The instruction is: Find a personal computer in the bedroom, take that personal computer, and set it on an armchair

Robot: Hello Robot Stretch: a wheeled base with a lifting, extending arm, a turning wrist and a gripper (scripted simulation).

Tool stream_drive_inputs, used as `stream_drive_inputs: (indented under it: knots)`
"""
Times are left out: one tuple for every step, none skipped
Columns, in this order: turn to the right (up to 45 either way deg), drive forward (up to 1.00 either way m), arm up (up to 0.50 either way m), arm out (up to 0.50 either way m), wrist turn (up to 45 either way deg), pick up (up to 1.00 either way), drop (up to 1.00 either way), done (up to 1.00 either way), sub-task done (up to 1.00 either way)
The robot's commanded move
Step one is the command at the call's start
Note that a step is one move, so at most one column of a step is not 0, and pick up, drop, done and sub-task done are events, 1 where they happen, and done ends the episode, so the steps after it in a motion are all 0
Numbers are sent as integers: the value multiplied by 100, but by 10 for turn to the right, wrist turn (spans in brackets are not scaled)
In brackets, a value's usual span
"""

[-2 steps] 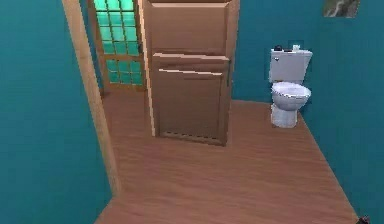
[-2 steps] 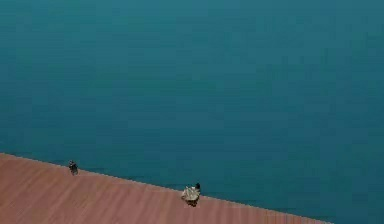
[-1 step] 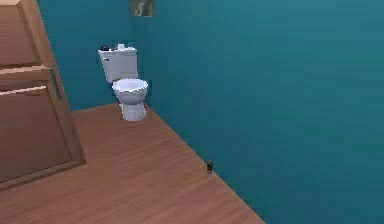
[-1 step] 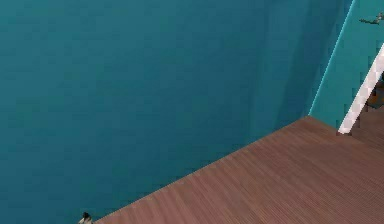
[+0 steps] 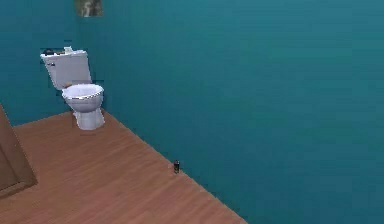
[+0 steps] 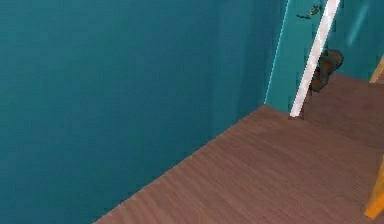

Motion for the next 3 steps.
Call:
stream_drive_inputs:
  knots:
    - [0, 30, 0, 0, 0, 0, 0, 0, 0]
    - [-450, 0, 0, 0, 0, 0, 0, 0, 0]
    - [-270, 0, 0, 0, 0, 0, 0, 0, 0]
